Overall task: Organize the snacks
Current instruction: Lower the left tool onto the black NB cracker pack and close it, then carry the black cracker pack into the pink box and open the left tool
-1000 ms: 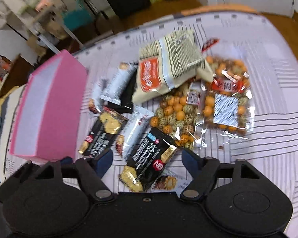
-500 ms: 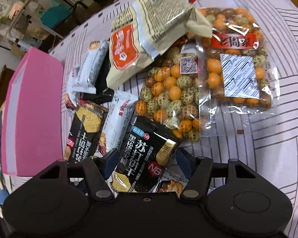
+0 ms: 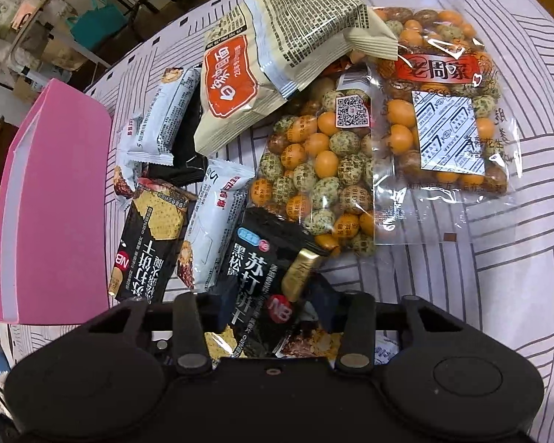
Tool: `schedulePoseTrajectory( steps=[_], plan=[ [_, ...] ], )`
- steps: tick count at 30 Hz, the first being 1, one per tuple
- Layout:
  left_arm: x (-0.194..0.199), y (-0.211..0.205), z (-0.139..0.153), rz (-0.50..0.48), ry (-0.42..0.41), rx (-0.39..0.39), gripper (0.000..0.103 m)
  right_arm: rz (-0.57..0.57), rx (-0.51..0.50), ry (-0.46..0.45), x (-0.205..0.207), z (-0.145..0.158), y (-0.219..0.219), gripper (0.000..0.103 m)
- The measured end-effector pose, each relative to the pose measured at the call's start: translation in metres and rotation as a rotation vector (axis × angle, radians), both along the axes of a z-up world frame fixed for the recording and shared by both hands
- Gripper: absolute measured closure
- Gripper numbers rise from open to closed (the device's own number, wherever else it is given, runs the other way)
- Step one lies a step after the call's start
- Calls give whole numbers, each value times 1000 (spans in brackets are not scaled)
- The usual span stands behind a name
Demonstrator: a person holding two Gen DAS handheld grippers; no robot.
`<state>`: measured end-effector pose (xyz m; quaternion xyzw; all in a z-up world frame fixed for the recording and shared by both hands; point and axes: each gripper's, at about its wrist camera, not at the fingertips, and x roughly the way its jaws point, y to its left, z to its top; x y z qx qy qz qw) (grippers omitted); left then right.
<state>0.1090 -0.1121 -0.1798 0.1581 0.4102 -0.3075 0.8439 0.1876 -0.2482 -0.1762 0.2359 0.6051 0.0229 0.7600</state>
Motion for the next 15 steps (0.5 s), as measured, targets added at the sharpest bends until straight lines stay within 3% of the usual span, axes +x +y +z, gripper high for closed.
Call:
schedulePoseTrajectory(
  steps=[5, 10, 15],
  plan=[
    [3, 10, 11, 23, 65, -42, 57, -3, 59, -21, -12, 11, -7, 61],
    [-9, 20, 33, 32, 59, -37, 57, 51, 83, -84, -29, 33, 0, 62],
    [-21, 32, 62, 43, 4, -1, 57, 121, 104, -178, -42, 61, 18, 62]
  ],
)
